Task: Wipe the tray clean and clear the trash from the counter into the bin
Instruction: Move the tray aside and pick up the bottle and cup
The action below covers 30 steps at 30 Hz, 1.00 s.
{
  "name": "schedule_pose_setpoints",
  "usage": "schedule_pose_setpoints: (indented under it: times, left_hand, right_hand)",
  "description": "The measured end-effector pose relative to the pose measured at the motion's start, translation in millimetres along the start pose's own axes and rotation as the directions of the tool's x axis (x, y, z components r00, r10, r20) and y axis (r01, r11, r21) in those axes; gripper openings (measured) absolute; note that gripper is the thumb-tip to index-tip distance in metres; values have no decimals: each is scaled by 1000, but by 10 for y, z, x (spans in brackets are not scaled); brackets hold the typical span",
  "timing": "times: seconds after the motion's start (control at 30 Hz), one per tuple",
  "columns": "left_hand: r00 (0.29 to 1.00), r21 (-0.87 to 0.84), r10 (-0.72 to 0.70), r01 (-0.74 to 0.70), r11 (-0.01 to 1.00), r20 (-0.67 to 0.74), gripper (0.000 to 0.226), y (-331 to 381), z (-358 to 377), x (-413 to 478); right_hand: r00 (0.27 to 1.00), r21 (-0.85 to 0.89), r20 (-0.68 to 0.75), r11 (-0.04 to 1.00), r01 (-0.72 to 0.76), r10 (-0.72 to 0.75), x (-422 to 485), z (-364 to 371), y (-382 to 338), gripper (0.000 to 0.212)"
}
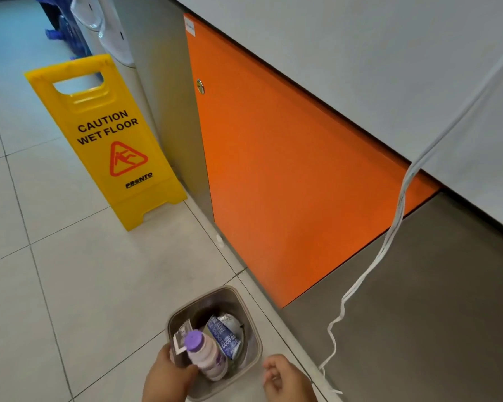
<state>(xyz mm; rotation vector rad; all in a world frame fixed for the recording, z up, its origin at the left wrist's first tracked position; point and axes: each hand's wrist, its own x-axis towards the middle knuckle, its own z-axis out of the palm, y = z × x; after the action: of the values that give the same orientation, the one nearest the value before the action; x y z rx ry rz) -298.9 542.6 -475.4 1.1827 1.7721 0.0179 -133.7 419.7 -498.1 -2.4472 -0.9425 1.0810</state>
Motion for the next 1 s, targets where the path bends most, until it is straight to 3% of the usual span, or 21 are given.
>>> schedule_pose_setpoints:
  times: [0.03, 0.13, 0.23, 0.37, 0.57, 0.73, 0.83, 1.0]
  left_hand:
    - [1000, 26, 13, -13, 1000, 3, 63, 19, -24, -24]
    - [998, 41, 61, -61, 997, -2, 59, 72, -133, -139]
    - [994, 45, 106, -105, 993, -9, 67, 189, -290, -276]
    - [984, 80, 180, -179, 981, -5, 58, 527, -605, -648]
    - [927, 174, 359, -374, 911, 109, 45, 1077, -1127, -1379]
    - [761, 195, 588, -643, 741, 274, 27, 1537, -1537, -2118]
    - [659, 145, 674, -742, 654, 334, 31, 1830, -1691, -2573]
    - [465, 54, 783, -871, 489, 414, 38, 2362, -1678, -3299]
  right_hand:
    - [999, 48, 48, 999, 21, -23, -19, -105, -87, 51]
    - [993, 185, 18, 977, 110, -115, -64, -321, -300, 59]
    - [990, 275, 53, 955, 110, -130, -167, -546, -466, 48]
    - [995, 334, 8, 938, 91, -99, -500, -1023, -725, 28]
    - [981, 373, -116, 909, 187, -155, -1223, -1913, -1201, 31]
    - [929, 347, -254, 871, 347, -270, -2136, -2797, -1476, 29]
    - [889, 311, -349, 858, 408, -296, -2727, -3272, -1492, 31]
    - [814, 319, -549, 853, 413, -189, -3561, -3935, -1205, 29]
